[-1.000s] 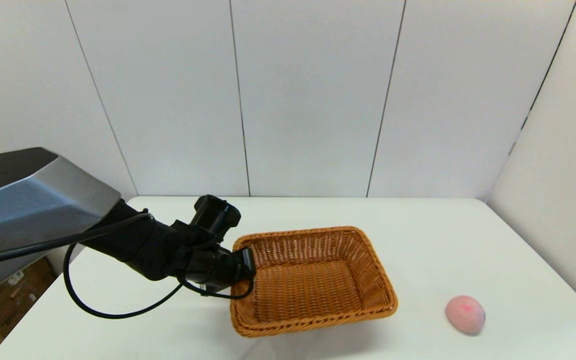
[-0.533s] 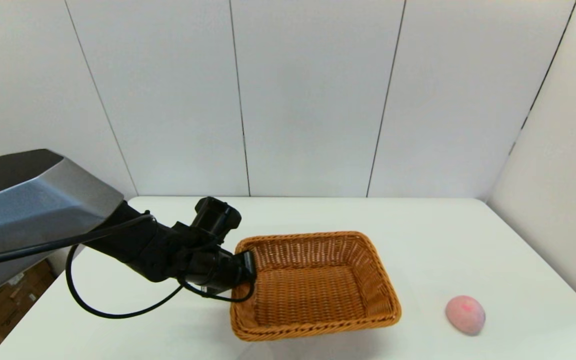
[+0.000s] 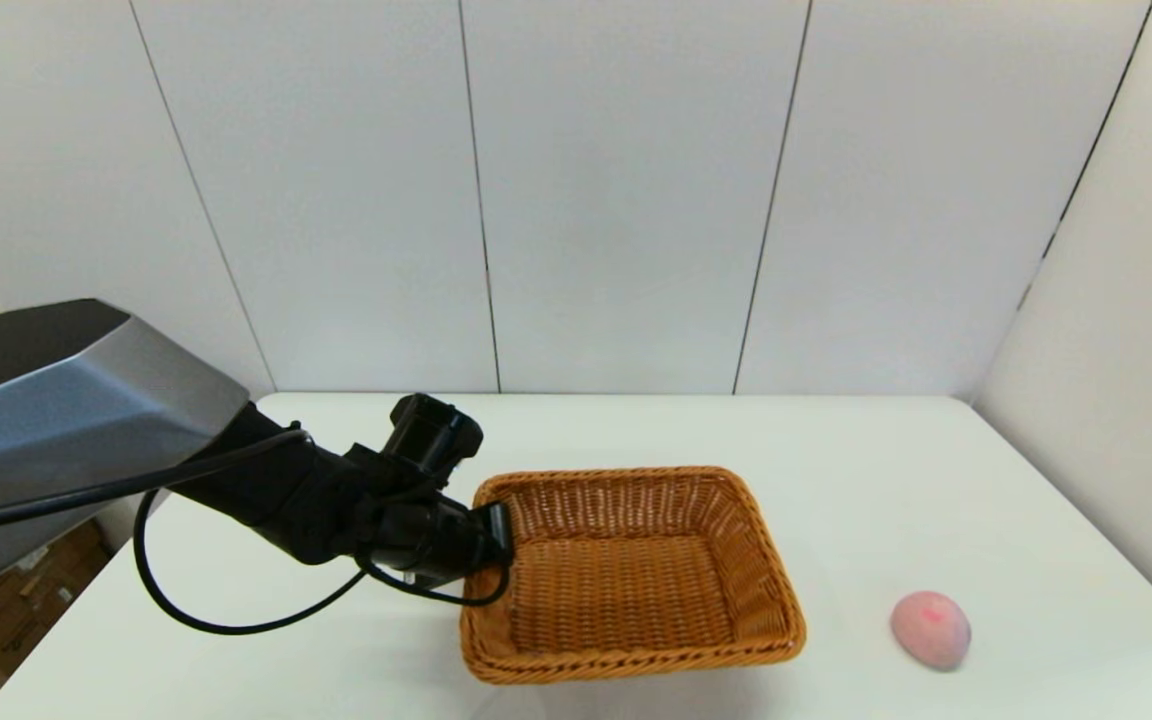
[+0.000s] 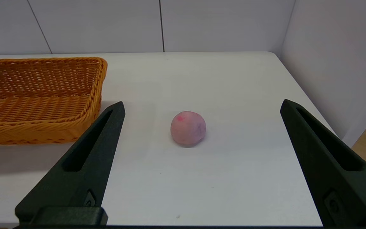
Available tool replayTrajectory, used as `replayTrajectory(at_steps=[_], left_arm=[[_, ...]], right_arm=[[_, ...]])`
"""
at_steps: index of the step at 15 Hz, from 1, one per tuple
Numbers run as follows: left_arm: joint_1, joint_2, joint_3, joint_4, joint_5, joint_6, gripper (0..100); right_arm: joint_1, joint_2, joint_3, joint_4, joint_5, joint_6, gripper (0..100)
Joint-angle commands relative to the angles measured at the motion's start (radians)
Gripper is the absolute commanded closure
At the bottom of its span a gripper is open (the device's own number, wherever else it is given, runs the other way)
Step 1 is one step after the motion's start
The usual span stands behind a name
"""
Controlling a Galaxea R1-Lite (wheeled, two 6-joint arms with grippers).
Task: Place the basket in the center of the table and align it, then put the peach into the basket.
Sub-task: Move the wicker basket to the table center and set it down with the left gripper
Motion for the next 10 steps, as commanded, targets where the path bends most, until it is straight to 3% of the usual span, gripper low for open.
replayTrajectory(at_steps=[1,10], left_arm=[[0.000,-0.002,0.000,-0.003,-0.006,-0.006,100],[-0.008,-0.005,0.002,-0.001,-0.009,-0.002,100]], right_arm=[[0.000,-0.002,0.000,0.000,0.000,0.000,0],[0.000,0.000,0.000,0.000,0.000,0.000,0]])
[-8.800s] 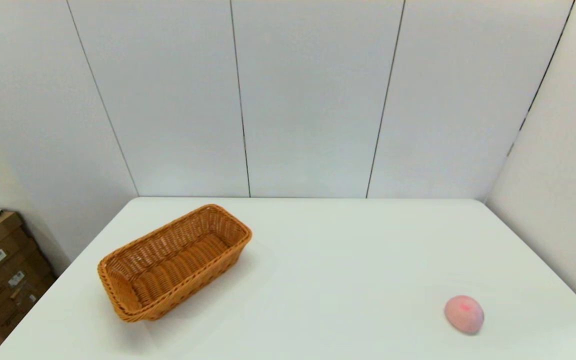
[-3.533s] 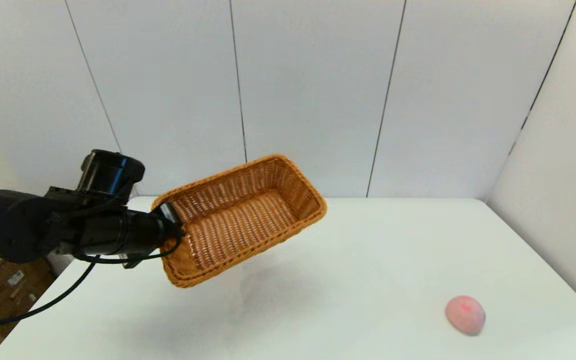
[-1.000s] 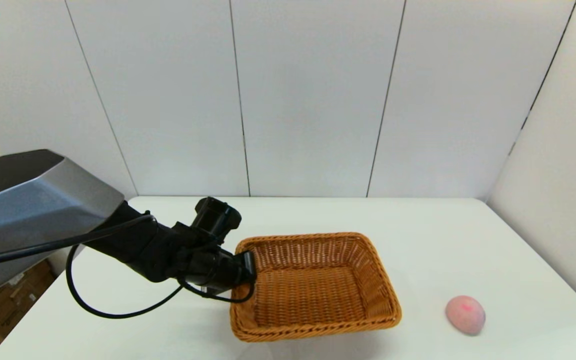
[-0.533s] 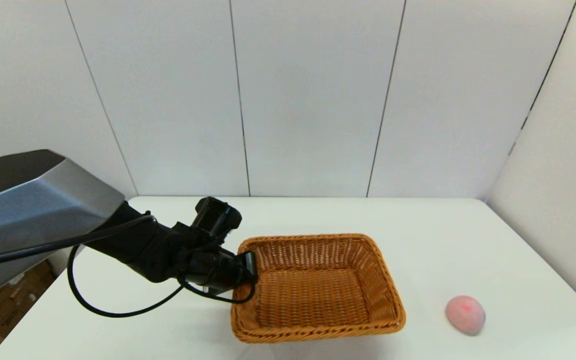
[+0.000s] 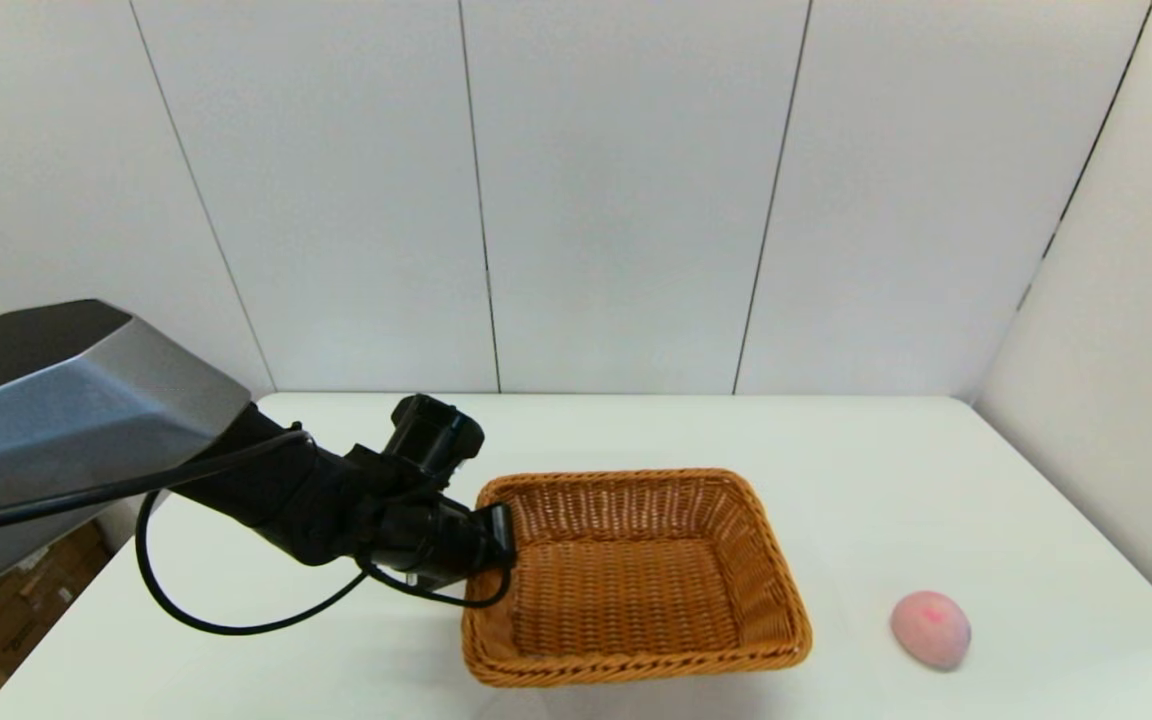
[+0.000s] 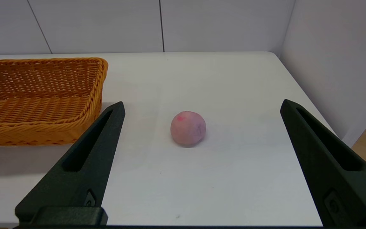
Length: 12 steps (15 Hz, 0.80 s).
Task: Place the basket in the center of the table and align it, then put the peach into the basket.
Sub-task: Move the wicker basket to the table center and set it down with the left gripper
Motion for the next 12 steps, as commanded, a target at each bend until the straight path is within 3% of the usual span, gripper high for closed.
replayTrajectory(at_steps=[1,6,7,12], left_arm=[[-0.012,-0.009,0.003,-0.001,-0.006,-0.003,100],[-0.017,-0.019,0.012,-0.001,-0.030,-0.003,100],[-0.017,-0.014,0.014,-0.001,-0.030,-0.001,0],[-0.015,-0.009,0.012,-0.003,-0.027,-0.001,0]], right_arm=[[-0.001,-0.002,0.000,0.000,0.000,0.000,0],[0.000,-0.002,0.000,0.000,0.000,0.000,0],[0.000,-0.002,0.000,0.000,0.000,0.000,0],[0.000,-0.002,0.000,0.000,0.000,0.000,0]])
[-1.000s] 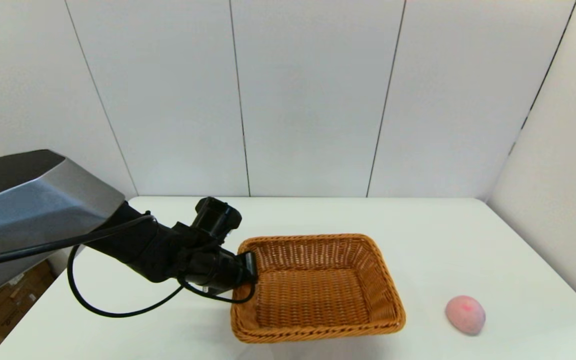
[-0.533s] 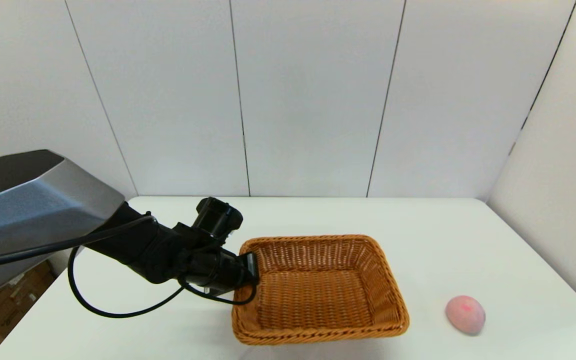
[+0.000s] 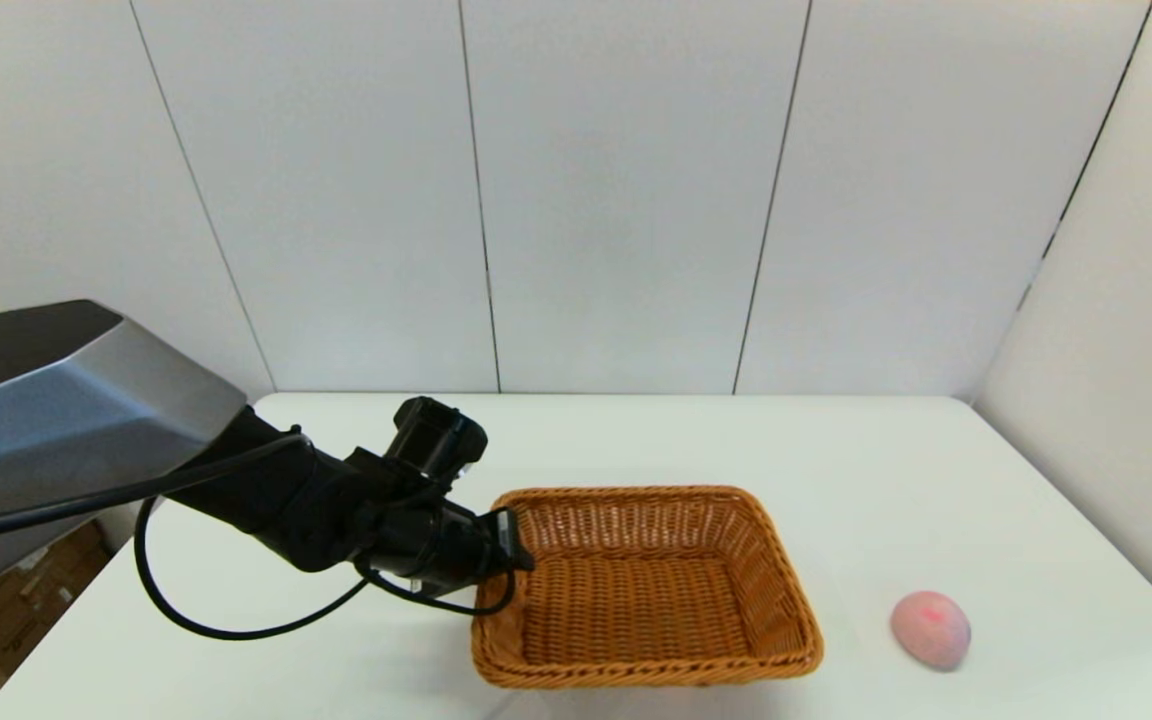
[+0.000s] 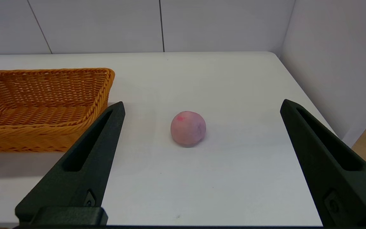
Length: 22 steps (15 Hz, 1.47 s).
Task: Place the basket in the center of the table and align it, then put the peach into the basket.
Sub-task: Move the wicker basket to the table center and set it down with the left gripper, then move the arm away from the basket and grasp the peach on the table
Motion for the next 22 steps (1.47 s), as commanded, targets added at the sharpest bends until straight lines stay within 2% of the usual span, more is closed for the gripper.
replayTrajectory(at_steps=[1,6,8,9,10,12,19,22], left_arm=[[0.001,-0.005,-0.003,-0.003,0.002,-0.004,0],[0.084,-0.205,-0.003,0.007,0.002,0.064,0],[0.087,-0.324,0.000,0.072,0.006,0.096,0],[0.087,-0.386,0.000,0.119,0.026,0.125,0],[0.087,-0.439,0.002,0.150,0.084,0.164,0],[0.081,-0.547,0.034,0.150,0.253,0.208,0],[0.046,-1.036,0.181,0.155,0.345,0.211,0],[0.102,-1.196,0.290,0.155,0.348,0.292,0]], right_arm=[[0.000,-0.002,0.000,-0.001,0.000,0.000,0],[0.000,-0.002,0.000,-0.001,0.000,0.000,0],[0.000,-0.002,0.000,-0.001,0.001,0.000,0],[0.000,-0.002,0.000,-0.001,0.000,0.000,0],[0.000,-0.002,0.000,-0.001,0.000,0.000,0],[0.000,-0.002,0.000,-0.001,0.001,0.000,0],[0.000,-0.002,0.000,-0.001,0.000,0.000,0],[0.000,-0.002,0.000,-0.001,0.000,0.000,0]])
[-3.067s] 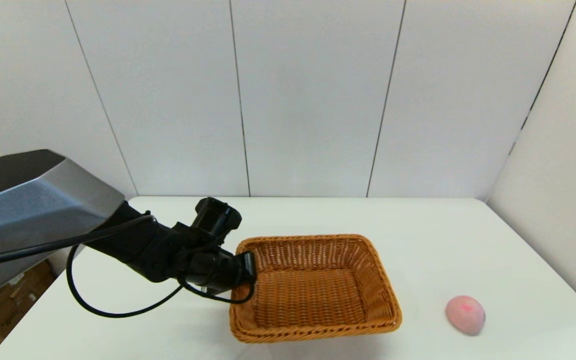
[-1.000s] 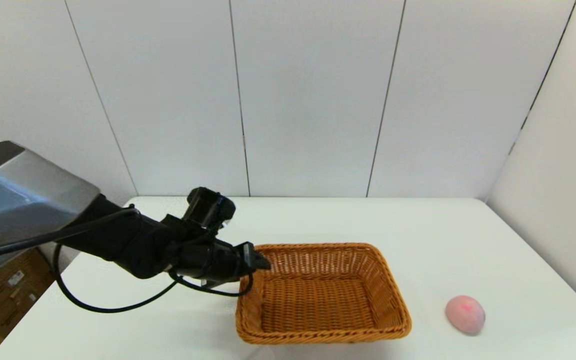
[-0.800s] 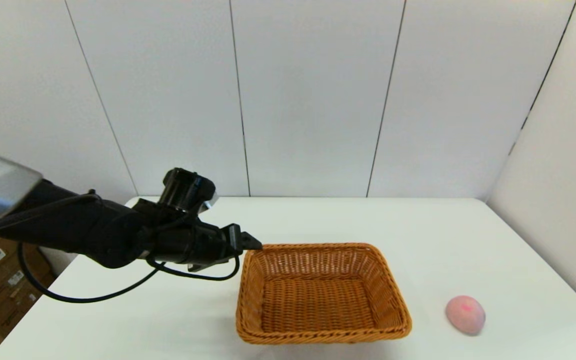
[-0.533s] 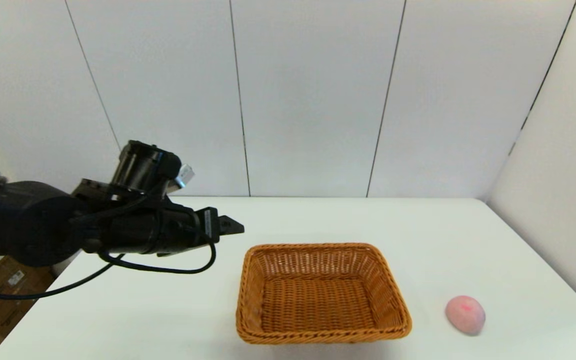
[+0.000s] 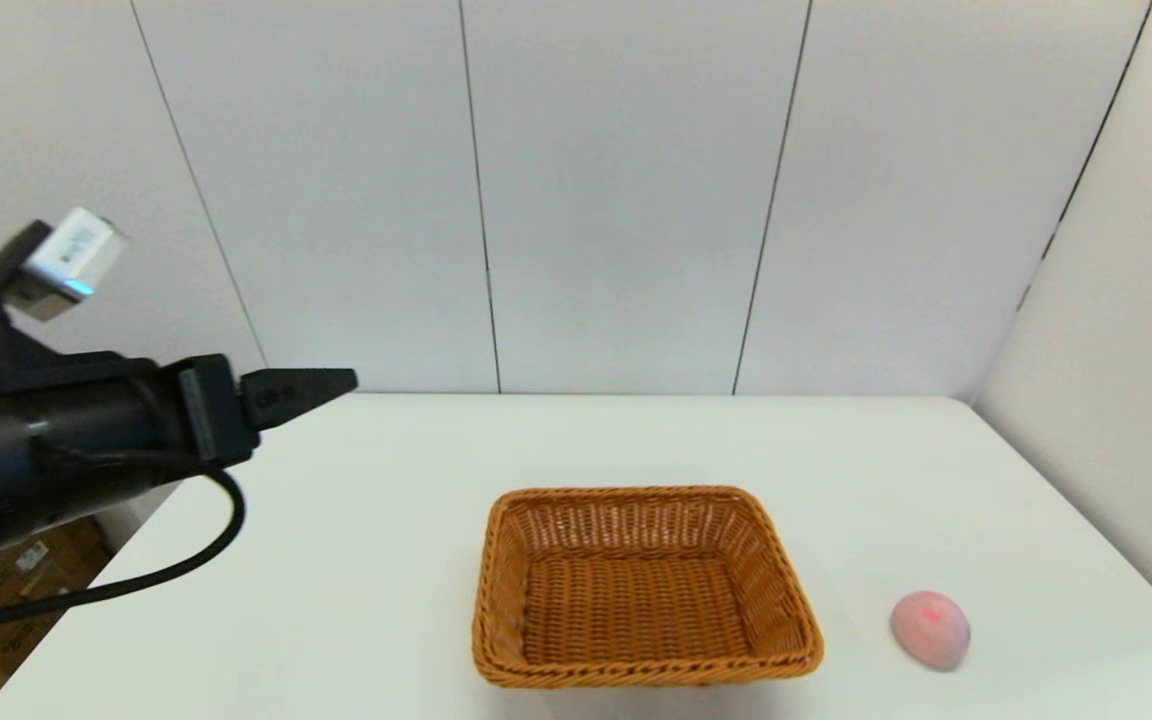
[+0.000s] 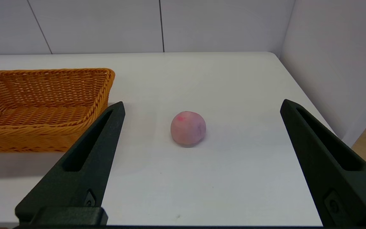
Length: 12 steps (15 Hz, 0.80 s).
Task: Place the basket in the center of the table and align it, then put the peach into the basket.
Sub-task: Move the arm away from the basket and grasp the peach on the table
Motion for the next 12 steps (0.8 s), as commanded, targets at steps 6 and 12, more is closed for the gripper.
replayTrajectory(at_steps=[6,12], left_arm=[[0.260,-0.552,0.245,0.020,0.021,0.345,0],[0.447,-0.813,0.388,0.039,0.019,0.444,0]], right_arm=[[0.000,-0.002,0.000,0.000,0.000,0.000,0],[0.000,-0.002,0.000,0.000,0.000,0.000,0]])
